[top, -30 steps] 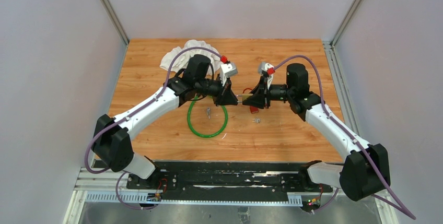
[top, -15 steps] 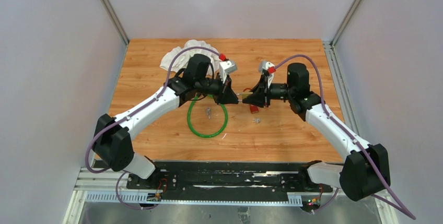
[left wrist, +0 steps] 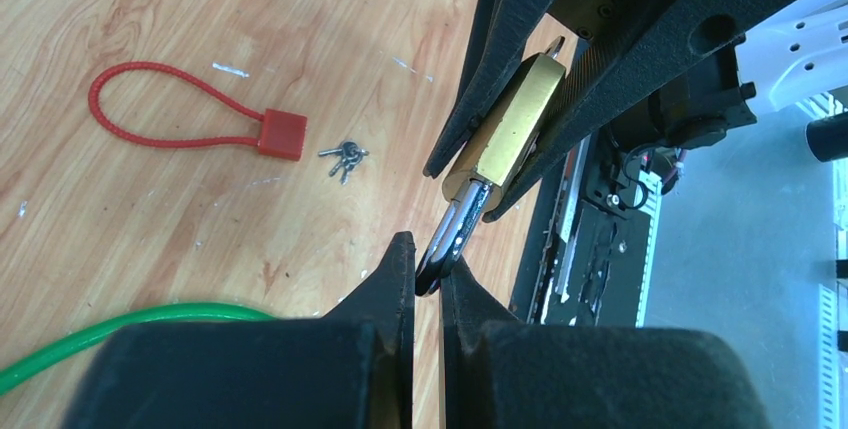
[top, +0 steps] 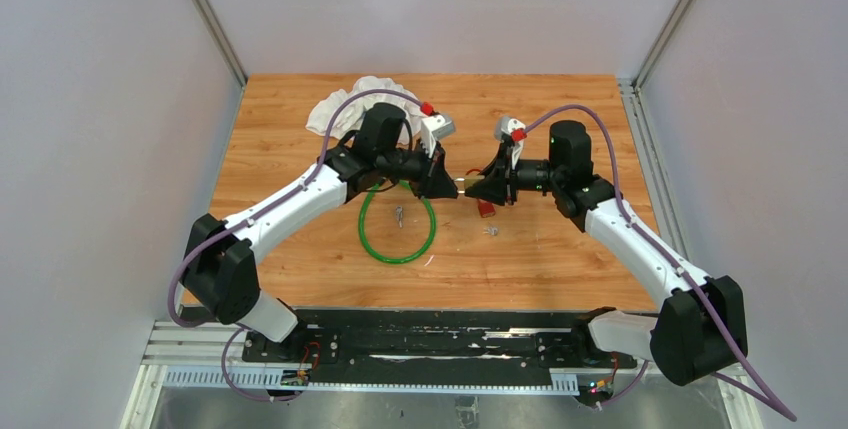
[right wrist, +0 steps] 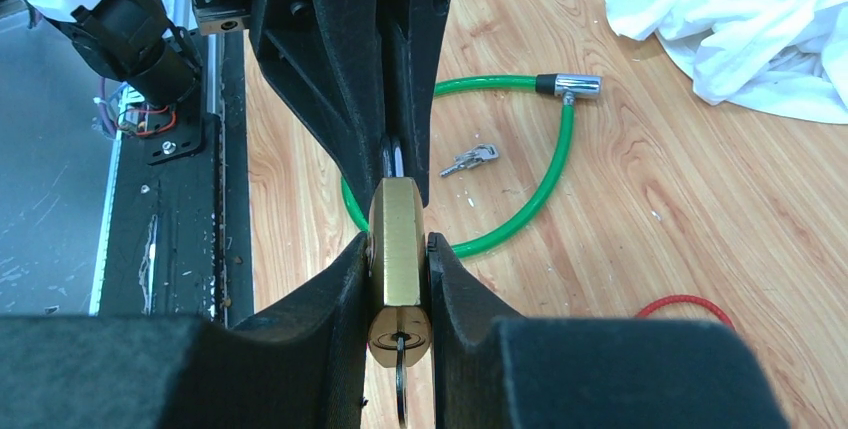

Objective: Lock with the key
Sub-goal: Lock the lock.

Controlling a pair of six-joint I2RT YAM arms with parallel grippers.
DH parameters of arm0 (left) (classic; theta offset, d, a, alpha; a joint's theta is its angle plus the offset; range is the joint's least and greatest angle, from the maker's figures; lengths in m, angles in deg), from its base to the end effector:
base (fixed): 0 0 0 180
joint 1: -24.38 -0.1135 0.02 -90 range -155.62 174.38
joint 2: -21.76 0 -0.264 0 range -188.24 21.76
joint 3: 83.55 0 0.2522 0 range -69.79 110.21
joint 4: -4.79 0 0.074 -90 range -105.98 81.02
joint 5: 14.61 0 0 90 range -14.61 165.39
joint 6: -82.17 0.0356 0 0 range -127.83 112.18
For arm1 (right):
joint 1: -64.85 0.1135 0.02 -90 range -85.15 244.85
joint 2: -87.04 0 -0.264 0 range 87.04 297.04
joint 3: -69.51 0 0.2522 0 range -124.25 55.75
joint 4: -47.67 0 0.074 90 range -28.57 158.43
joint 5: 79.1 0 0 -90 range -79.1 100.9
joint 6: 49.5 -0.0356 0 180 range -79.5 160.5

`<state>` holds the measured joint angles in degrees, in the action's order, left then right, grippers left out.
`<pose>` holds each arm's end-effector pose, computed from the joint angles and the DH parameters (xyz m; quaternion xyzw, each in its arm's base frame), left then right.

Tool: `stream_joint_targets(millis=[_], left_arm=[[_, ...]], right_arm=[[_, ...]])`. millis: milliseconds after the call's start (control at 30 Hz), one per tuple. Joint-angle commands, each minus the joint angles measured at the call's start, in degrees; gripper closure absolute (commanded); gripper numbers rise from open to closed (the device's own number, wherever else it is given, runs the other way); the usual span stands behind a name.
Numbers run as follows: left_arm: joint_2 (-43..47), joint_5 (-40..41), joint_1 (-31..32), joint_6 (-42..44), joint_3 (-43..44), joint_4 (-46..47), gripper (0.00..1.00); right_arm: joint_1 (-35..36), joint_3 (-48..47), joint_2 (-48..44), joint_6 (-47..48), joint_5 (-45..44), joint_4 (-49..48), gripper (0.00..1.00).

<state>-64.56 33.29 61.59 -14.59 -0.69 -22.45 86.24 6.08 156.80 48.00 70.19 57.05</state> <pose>0.2573 -0.2253 0.3105 0.3844 0.7359 -0.4623 0.3113 0.2384 0.1263 0.3084 -0.4620 0.5964 0.4548 0.4733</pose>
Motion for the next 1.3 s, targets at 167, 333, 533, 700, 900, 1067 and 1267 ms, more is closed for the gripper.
stream_joint_targets(millis=[167, 333, 533, 700, 900, 1067, 1267], left_arm=[[-1.37, -7.36, 5.88, -5.27, 7.21, 15.87, 1.0], [-0.85, -7.12, 6.38, -4.25, 7.12, 15.11, 1.0], [1.09, -5.12, 6.36, 2.34, 6.56, 8.76, 1.0], [2.43, -3.97, 6.3, 7.11, 5.63, 5.4, 1.0], [3.55, -6.37, 6.29, 10.49, 4.18, 4.29, 0.69], [4.87, -5.17, 6.3, 14.85, 3.49, 2.56, 0.56], [5.37, -3.52, 6.3, 20.99, 4.53, -2.88, 0.48]], right_arm=[[7.96, -3.09, 1.08, 3.04, 3.01, -2.18, 0.99], [8.22, -3.64, 1.0, 3.94, 2.92, -0.88, 0.99], [8.14, -4.64, -0.01, 7.02, 1.64, 3.0, 0.99], [8.04, -5.06, -0.1, 8.57, 1.26, 4.81, 0.99], [7.83, -5.84, -0.43, 11.17, 0.85, 8.1, 0.99], [7.36, -5.87, -0.42, 12.64, 1.82, 9.63, 0.99], [7.03, -5.84, -0.55, 12.82, 1.52, 10.04, 0.99]])
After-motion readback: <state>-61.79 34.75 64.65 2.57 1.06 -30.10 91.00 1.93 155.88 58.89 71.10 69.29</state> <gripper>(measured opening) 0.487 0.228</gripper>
